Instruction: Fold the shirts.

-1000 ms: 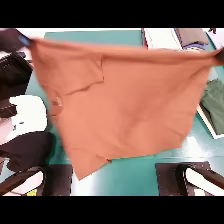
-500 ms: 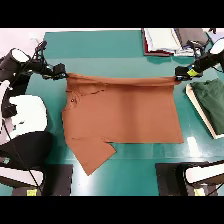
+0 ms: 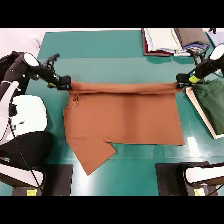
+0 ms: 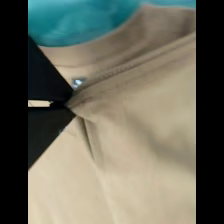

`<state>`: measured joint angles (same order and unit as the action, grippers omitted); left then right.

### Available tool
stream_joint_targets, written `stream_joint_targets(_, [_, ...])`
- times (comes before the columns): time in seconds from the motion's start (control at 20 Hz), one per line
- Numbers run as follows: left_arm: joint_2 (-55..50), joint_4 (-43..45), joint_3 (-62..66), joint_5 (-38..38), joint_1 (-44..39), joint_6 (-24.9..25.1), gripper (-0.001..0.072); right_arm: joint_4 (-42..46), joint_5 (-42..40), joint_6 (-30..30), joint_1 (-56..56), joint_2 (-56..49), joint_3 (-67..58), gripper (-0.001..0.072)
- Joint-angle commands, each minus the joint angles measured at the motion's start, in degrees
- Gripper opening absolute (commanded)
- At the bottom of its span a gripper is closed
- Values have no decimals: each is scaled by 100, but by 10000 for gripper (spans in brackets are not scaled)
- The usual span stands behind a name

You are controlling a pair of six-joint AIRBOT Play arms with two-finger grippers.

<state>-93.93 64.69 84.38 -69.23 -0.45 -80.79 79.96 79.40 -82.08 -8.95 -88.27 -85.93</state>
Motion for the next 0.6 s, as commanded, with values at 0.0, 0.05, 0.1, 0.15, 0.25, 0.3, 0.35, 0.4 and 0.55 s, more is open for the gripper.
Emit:
stream_joint_targets(0.0, [-2, 168, -284, -96, -133, -184, 31, 28, -376, 4, -17, 363, 839, 70])
stream_joint_targets(0.05, [33, 173, -282, -109, -116, -282, 281, -55, -448, 4, -20, 435, 944, 361])
stream_joint_targets(0.1, [96, 184, -282, -149, -87, -396, 527, -87, -424, 7, -59, 494, 953, 470])
stream_joint_targets(0.15, [234, 192, -284, -243, -72, -442, 481, -94, -323, 7, -118, 595, 953, 467])
stream_joint_targets(0.25, [669, 466, -363, -404, -87, -433, 479, -96, -52, 9, -197, 866, 957, 449])
stream_joint_targets(0.3, [946, 612, -540, -415, -87, -439, 479, -94, 92, 11, -232, 1034, 962, 449])
stream_joint_targets(0.35, [1303, 658, -874, -426, -87, -470, 479, -101, 251, 11, -275, 1244, 962, 449])
stream_joint_targets(0.4, [1672, 680, -1307, -426, -87, -474, 479, -96, 348, 11, -273, 1443, 960, 449])
stream_joint_targets(0.55, [2771, 671, -2968, -407, -87, -632, 479, -96, 350, 11, -136, 1978, 960, 449])
